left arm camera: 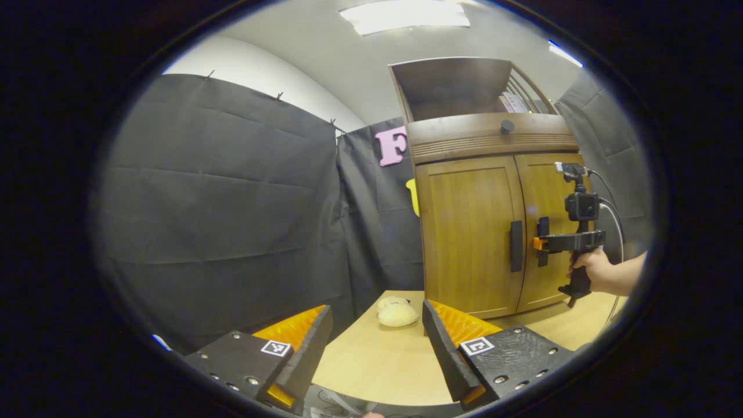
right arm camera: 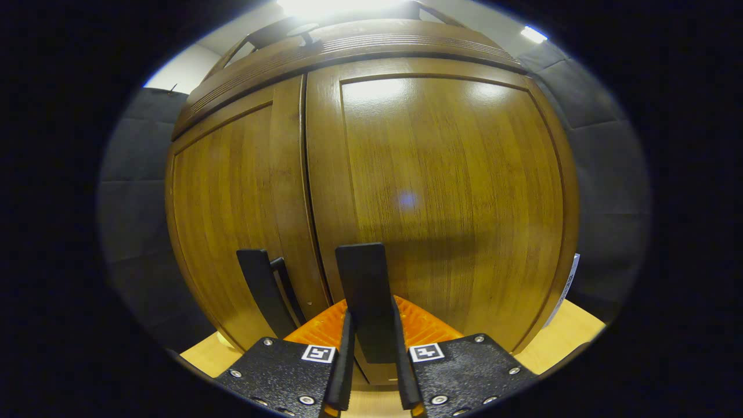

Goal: Open the right door of the double-door shoe cabinet with the right hand, and open the left door with the left hand.

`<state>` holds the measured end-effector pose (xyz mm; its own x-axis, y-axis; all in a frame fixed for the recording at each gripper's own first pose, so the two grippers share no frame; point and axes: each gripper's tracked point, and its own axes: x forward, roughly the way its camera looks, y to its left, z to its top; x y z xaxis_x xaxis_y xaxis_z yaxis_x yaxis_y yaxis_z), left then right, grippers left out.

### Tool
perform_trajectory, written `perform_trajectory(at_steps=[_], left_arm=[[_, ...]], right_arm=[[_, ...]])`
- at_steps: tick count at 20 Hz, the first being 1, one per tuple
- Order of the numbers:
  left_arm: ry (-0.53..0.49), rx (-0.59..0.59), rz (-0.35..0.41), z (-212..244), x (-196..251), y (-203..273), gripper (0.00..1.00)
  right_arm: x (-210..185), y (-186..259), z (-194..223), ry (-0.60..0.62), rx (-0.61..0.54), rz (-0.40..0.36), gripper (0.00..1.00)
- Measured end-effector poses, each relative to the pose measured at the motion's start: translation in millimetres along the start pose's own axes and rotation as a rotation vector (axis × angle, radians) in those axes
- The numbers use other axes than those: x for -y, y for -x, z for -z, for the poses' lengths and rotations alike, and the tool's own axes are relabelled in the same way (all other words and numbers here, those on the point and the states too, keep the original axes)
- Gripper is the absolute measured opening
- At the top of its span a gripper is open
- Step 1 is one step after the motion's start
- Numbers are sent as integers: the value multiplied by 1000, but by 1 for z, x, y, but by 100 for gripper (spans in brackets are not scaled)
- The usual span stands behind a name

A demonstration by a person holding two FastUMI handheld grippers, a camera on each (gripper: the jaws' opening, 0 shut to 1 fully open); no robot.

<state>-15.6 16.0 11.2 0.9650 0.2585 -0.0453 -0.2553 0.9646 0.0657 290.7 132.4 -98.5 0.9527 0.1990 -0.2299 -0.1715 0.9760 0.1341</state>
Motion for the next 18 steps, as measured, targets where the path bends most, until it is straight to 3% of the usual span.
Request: perform_trajectory(at_steps=[1,18], left_arm=[[1,0,5,-1,0,0,95],[18,46,82,-3,6,3,95]], right_arm=[[0,2,0,11,-5,-2,28],[13,91,5,11,30,-49,27]])
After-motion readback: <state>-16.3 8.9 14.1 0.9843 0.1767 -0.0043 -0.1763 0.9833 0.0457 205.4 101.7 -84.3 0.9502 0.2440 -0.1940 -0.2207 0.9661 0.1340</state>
